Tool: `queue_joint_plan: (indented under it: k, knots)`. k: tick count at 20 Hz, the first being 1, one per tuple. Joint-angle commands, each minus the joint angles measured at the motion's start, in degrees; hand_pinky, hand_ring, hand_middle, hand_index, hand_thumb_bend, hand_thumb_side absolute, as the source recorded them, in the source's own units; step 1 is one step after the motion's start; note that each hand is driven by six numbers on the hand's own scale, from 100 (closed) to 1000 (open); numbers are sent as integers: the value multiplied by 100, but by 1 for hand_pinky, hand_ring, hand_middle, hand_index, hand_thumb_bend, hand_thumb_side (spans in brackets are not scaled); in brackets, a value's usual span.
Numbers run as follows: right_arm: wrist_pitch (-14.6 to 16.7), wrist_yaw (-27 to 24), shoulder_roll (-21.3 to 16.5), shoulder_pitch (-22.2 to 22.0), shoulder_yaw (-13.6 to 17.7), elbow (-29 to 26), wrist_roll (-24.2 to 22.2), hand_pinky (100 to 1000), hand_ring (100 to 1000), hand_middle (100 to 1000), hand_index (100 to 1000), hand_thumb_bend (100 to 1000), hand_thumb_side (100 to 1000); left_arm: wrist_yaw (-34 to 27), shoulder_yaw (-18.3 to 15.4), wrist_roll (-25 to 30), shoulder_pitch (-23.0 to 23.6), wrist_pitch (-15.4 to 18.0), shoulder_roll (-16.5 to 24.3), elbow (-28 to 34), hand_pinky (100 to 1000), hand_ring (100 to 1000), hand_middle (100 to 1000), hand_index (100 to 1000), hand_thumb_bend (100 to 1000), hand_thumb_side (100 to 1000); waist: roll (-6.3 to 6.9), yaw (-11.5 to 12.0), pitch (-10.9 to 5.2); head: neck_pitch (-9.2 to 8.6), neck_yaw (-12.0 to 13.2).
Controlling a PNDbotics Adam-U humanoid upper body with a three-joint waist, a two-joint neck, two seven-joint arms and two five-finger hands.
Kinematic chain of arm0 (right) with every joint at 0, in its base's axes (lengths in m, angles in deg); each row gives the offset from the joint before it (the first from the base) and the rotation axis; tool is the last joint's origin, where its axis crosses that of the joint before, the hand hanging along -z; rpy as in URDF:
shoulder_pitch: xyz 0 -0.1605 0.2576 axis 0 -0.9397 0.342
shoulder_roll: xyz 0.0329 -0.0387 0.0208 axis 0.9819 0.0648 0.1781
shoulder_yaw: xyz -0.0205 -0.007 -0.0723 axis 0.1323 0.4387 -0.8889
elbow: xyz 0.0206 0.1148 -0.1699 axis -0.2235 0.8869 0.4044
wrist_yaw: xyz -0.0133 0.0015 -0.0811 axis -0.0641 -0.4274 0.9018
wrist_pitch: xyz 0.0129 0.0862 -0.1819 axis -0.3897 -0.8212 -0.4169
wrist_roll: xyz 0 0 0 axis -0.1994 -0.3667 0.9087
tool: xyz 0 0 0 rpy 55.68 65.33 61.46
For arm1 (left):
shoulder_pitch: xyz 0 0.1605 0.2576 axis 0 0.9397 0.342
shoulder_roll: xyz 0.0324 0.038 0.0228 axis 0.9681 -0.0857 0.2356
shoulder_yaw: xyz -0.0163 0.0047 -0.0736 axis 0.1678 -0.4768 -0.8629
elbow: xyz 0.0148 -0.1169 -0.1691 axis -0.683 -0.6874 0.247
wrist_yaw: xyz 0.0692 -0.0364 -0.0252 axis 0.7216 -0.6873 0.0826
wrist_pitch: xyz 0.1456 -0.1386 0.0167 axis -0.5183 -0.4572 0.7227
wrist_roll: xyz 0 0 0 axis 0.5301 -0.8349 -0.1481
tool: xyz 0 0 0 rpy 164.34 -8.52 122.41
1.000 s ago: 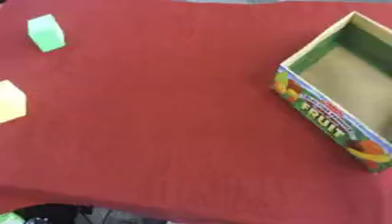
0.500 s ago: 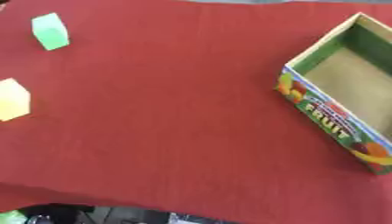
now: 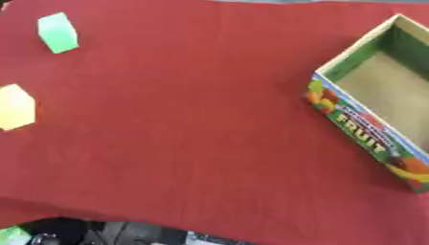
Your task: Pick up the objects with one hand, pass them to the other hand, and then place them into the box on the other side of the table.
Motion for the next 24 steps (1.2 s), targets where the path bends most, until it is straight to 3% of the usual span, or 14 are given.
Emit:
queue_joint_plan:
  k: [1,10,13,16,24]
  knots:
    - [10,37,-87,68,20,-97,-28,798,801,774,812,387,358,51,-5,-108,-91,-10,135,-4,867,864,771,774,640,123,12,-6,-77,-18,20]
    - [7,35,-74,69,9,-102,-41,799,801,776,813,368,368,22,42,-295,-110,-60,82,-34,860,849,751,711,565,161,-3,-9,-55,-49,48]
    - [5,37,-67,68,11,-103,-41,799,801,776,813,367,368,37,56,-278,-107,-57,80,-35,855,840,733,672,504,150,-5,-3,-51,-62,51]
    - [3,35,-67,69,6,-105,-46,800,801,776,813,363,370,42,44,-274,-109,-51,82,-14,836,811,694,588,370,137,-7,10,-52,-43,48]
    - [15,52,-246,274,-146,-422,-233,803,807,780,817,357,364,-141,-124,-568,-90,-154,107,471,810,760,638,549,295,133,-31,39,-102,-48,-19]
